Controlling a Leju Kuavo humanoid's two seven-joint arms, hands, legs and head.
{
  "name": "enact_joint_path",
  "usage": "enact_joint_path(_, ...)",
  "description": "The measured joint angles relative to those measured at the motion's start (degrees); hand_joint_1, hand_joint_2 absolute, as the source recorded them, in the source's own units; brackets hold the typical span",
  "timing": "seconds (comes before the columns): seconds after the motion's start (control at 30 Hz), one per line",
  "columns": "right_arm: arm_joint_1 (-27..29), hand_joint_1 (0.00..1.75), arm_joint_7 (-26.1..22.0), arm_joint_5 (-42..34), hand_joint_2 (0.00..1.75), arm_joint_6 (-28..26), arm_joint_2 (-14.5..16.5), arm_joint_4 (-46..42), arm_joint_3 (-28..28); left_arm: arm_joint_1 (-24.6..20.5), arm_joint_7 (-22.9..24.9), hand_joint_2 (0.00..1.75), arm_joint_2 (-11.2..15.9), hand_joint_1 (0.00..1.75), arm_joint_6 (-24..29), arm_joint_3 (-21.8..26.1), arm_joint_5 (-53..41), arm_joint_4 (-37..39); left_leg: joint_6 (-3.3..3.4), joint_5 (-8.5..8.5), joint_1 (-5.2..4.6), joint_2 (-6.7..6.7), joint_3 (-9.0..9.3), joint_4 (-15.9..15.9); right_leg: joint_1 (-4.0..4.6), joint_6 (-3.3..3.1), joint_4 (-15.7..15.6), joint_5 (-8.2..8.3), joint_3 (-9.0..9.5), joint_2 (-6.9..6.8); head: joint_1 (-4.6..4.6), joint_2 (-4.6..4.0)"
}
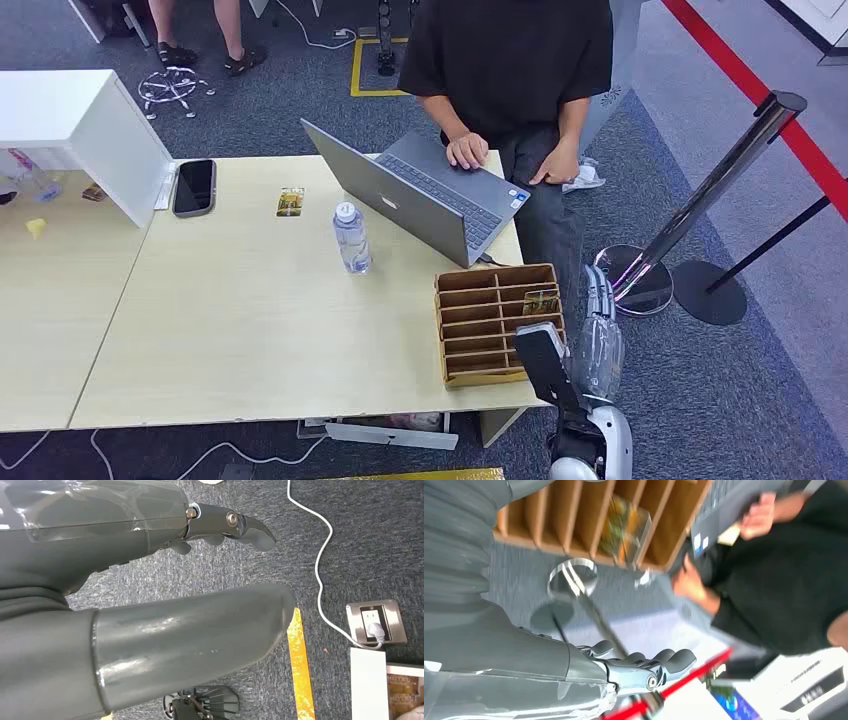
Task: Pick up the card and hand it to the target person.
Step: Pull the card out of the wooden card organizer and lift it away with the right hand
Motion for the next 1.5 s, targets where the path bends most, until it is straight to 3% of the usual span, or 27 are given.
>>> enact_joint_path(0.2,-2.49,0.0,4.4,2.69,1.75,0.73,-4.42,-1.23,1.14,0.01,0.01,0.0,0.13,0.0,-0.15,0.0,-0.47,0.02,0.0,0.0,0.0,0.0,-0.01,0.0,0.0,0.0,0.0,0.0,0.0,-0.01,-0.01,0.0)
enact_joint_path(0.4,-4.79,0.0,7.4,6.34,1.75,4.88,-7.81,-2.81,2.06,0.0,0.01,0.0,0.21,0.0,-0.21,0.0,-0.78,0.02,0.0,0.0,0.02,-0.01,-0.01,0.0,0.01,0.0,0.0,0.0,0.0,-0.02,-0.01,0.0)
enact_joint_path(0.67,-6.93,0.21,10.12,8.97,1.75,9.74,-10.45,-3.54,2.69,-0.13,0.06,0.0,0.32,0.0,-0.14,0.0,-0.78,0.02,0.0,0.0,0.01,-0.01,0.0,0.0,0.01,0.0,0.0,0.0,0.0,-0.01,0.0,0.0)
enact_joint_path(0.97,-8.26,0.34,10.13,9.26,1.75,12.79,-11.81,-2.81,3.15,-0.8,0.45,0.0,0.81,0.0,-0.06,0.0,-1.42,0.02,0.0,0.0,0.01,-0.01,-0.01,0.0,0.01,0.0,0.0,0.0,0.0,-0.01,0.0,0.0)
enact_joint_path(1.27,-8.99,0.29,9.09,6.47,1.75,13.57,-12.51,-1.45,3.58,-1.21,1.01,0.0,1.03,0.0,-0.15,0.0,-1.96,0.02,0.0,0.0,0.01,-0.01,-0.01,0.0,0.01,0.0,0.01,0.0,0.0,-0.01,-0.01,0.0)
enact_joint_path(1.5,-9.03,0.45,8.94,6.29,1.75,14.04,-13.07,-0.08,3.6,-1.39,1.15,0.0,1.04,0.0,-0.3,-0.03,-2.37,0.02,0.0,0.0,0.01,-0.01,-0.01,0.0,0.01,0.0,0.01,0.0,0.0,-0.01,-0.01,0.0)
